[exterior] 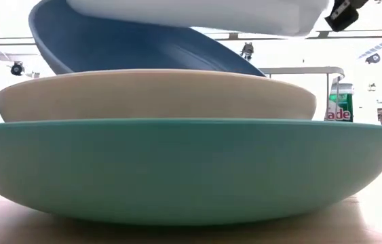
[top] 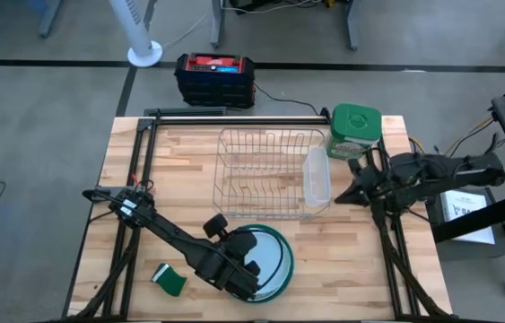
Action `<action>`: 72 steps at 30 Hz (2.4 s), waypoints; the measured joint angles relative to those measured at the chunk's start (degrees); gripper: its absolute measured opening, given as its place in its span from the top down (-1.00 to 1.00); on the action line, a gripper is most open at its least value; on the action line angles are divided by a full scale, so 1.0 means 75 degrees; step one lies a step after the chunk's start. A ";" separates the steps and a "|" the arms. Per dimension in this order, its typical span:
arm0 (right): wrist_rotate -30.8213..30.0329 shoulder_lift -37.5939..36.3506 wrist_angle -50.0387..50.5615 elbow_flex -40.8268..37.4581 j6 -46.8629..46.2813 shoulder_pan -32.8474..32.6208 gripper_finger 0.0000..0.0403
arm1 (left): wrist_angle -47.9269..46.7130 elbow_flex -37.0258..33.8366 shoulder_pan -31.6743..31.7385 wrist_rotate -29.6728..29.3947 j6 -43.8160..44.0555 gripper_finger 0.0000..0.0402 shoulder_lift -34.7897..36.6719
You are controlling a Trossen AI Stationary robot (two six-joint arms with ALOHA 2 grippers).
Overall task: Sort dishes
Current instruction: Put the light blue plate in the dish rack
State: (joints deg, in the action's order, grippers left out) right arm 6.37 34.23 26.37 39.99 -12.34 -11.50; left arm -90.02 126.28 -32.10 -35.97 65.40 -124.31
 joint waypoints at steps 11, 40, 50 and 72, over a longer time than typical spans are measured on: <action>-0.1657 0.2694 -0.0574 0.0458 -0.0420 -0.1819 1.00 | 0.0063 -0.0055 0.0000 -0.0220 -0.0024 1.00 0.0000; -0.1646 0.6137 -0.0547 0.2768 -0.1893 -0.2030 -0.02 | 0.0199 -0.0108 -0.0154 -0.0992 -0.0049 1.00 0.0000; -0.1604 0.6497 -0.0623 0.2879 -0.1834 -0.1788 0.01 | 0.0328 -0.0111 -0.0248 -0.1159 -0.0040 1.00 0.0000; -0.2831 0.6522 -0.0294 0.2882 -0.0757 -0.1722 0.99 | 0.0518 -0.0085 -0.0383 -0.1016 0.0696 0.62 0.0025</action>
State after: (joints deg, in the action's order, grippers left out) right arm -14.86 83.15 24.17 61.60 -18.02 -24.42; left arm -86.13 125.64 -34.97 -43.59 70.63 -124.12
